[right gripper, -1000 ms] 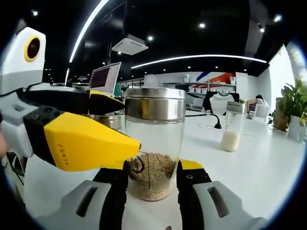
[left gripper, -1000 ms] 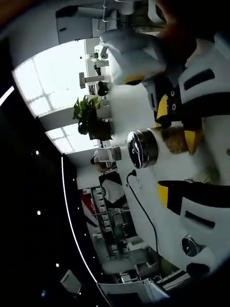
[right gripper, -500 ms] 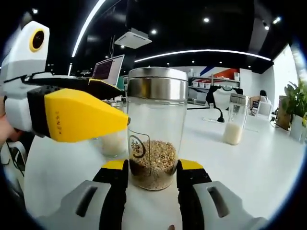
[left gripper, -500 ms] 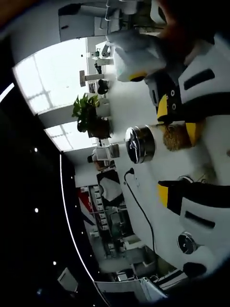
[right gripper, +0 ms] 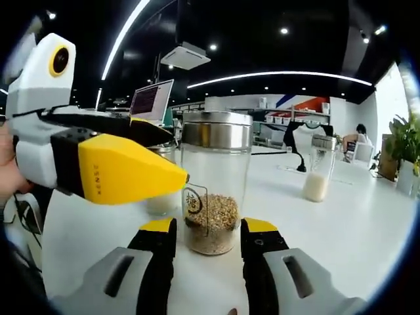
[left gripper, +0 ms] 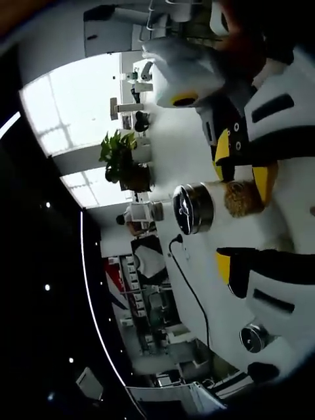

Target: Rotate the seasoning bottle until the label or dispensing opening points toward the visible target arrow and the bottle remains upright within the marked orientation range

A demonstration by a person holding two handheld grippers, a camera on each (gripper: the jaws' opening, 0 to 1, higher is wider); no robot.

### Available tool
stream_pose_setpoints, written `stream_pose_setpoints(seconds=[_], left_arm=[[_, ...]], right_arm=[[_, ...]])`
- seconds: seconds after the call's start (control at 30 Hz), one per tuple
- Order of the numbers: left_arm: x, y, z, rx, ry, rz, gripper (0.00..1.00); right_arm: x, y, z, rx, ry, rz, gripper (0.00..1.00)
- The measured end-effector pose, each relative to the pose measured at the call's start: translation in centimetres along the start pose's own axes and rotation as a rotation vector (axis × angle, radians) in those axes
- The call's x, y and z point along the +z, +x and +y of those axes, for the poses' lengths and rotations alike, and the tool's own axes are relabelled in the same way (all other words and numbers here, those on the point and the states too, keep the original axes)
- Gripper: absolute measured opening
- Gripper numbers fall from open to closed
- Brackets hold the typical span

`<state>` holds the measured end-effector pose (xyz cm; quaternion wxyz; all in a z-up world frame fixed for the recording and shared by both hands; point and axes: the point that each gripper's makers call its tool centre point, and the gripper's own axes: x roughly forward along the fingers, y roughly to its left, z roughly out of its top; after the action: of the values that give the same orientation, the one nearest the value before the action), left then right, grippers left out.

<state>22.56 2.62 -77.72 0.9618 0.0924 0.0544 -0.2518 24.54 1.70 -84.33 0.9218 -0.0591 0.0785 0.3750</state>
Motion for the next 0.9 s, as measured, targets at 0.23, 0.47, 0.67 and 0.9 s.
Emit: stream_pose_setpoints(seconds=[0.23,0.47,0.67,0.9], left_arm=[[0.3,0.1,-1.0,-0.017,-0.004,-0.008,0.53],[0.6,-0.1,-1.8,-0.032,-0.002,-0.011,0.53],[0.3,-0.2,-2.1,-0.042,-0.010,-0.006,0.54],[0.0,-0.2,-2.7,-0.056,-0.019,0.002,0.54]], right_arm=[[0.4,-0.8,-0.2,0.000,-0.003,-0.013,0.39],[0.6,-1.7,-1.0,-0.025,0.006,-0.023,0.39],[0.6,-2.5,-1.6,-0.035,0.000,-0.022,0.39],[0.4,-3.3,-2.3,-0.053,0.007,-0.018,0.39]])
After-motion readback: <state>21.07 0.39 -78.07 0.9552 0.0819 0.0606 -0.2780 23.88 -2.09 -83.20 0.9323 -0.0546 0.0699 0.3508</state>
